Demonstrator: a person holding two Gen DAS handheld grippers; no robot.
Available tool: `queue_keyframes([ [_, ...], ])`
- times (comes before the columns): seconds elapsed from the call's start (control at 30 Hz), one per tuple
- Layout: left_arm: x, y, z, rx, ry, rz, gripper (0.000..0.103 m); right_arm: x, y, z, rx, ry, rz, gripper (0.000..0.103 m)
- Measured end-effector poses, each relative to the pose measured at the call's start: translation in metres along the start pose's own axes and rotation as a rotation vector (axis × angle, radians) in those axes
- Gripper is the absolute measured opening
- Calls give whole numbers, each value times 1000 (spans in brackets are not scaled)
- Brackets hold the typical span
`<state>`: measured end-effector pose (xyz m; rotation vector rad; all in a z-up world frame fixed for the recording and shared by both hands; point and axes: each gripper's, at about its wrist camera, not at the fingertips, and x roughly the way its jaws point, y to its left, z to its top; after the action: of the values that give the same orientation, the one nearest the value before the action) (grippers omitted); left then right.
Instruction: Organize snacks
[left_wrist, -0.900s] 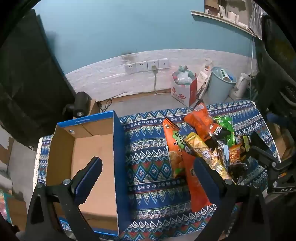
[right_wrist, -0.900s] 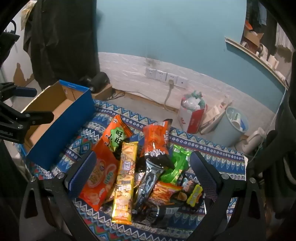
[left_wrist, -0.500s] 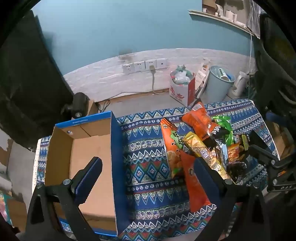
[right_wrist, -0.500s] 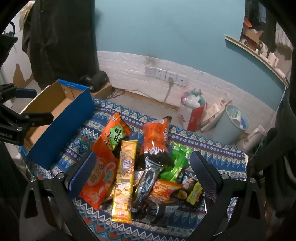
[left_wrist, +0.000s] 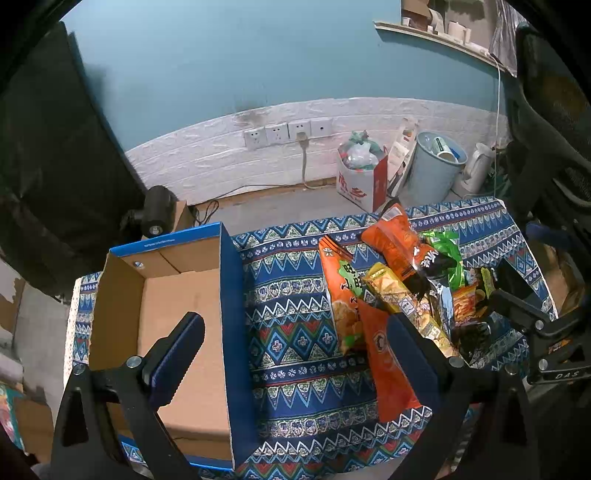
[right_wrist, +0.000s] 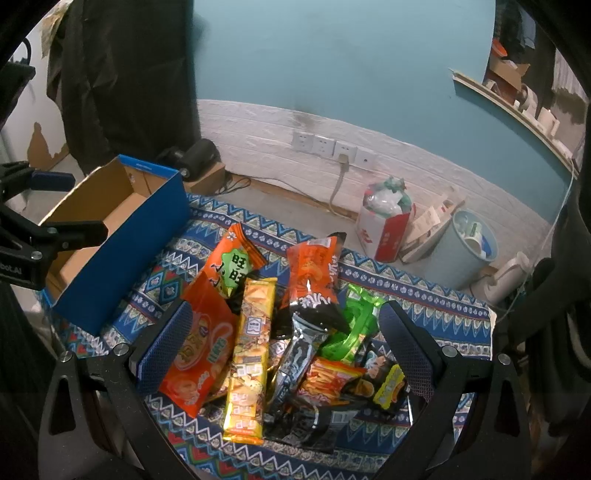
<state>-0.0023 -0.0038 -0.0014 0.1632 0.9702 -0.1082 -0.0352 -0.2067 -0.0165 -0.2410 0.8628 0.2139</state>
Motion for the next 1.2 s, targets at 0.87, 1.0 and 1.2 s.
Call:
queue_keyframes([
  [0.87, 0, -2, -3, 6, 2, -3, 100, 0, 0, 0, -2, 3, 0, 100],
  [1.0, 0, -3, -3, 6, 3, -2, 100, 1, 1, 0, -2, 3, 0, 100],
  [1.2, -1, -5, -6, 11, 6, -6, 100, 1, 1, -2, -4, 8, -1, 100],
])
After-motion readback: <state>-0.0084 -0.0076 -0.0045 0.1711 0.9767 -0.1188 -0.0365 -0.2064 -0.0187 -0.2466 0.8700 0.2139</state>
